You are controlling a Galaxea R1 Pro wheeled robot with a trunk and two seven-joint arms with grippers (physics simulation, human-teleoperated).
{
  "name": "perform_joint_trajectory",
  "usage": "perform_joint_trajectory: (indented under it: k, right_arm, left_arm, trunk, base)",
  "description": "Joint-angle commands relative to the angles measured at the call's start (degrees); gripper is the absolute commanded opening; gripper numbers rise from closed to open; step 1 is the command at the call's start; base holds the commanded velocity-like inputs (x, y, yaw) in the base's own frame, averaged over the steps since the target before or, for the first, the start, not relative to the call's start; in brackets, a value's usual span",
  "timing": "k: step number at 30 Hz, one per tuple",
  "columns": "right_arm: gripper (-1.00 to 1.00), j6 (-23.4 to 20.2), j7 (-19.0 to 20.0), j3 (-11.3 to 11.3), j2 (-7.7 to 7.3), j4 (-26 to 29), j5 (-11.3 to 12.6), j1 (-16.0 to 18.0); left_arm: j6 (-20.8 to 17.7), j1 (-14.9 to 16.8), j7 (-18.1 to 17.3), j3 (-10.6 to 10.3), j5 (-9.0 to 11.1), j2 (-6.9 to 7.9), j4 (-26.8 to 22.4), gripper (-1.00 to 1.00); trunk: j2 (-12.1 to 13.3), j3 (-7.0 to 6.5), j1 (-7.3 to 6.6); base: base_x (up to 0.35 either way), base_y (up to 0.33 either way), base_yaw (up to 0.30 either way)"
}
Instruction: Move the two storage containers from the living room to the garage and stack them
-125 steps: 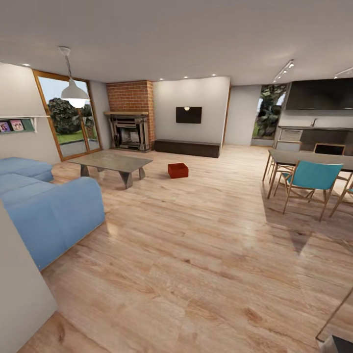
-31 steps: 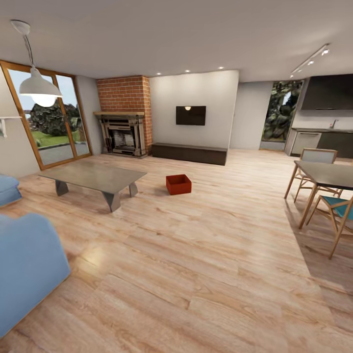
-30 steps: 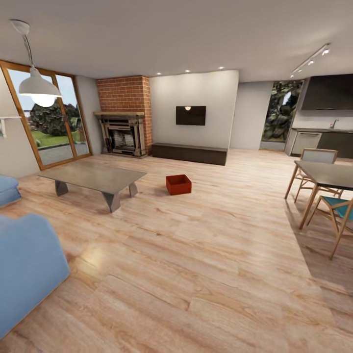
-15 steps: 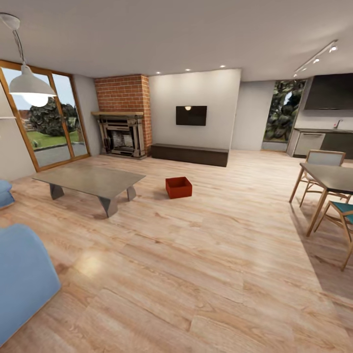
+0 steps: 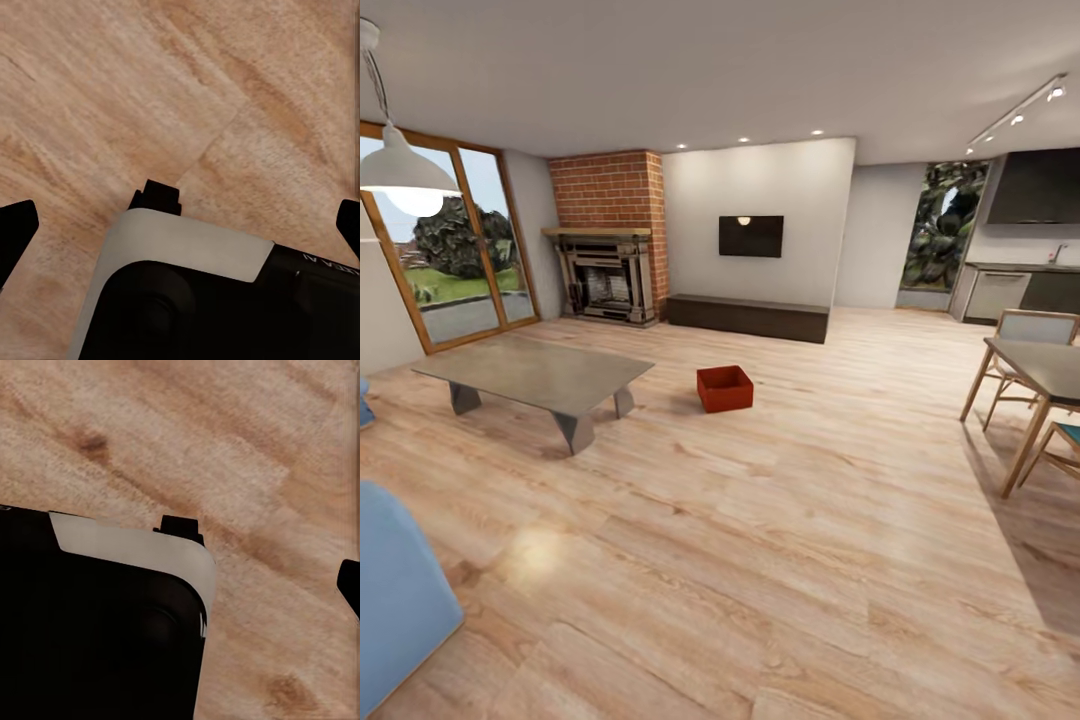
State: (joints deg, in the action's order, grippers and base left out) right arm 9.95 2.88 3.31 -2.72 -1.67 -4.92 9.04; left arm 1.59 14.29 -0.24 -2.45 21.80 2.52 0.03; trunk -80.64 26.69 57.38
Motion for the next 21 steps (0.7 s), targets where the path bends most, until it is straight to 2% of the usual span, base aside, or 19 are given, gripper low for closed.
perform_joint_trajectory:
  k: [1, 21]
  right_arm:
    - [1.00, 0.3, 0.0, 0.3, -0.01, -0.2, -0.3, 0.1]
    - [1.00, 0.3, 0.0, 0.3, -0.01, -0.2, -0.3, 0.1]
  left_arm:
    - [0.2, 0.0, 0.0, -0.3, 0.4, 0.01, 0.1, 1.00]
    - [0.2, 0.0, 0.0, -0.3, 0.4, 0.01, 0.1, 1.00]
  trunk:
    - [0.0, 0.06, 0.03]
    - [0.0, 0.06, 0.03]
  base:
    - [0.322, 0.000, 0.000]
    - [0.322, 0.000, 0.000]
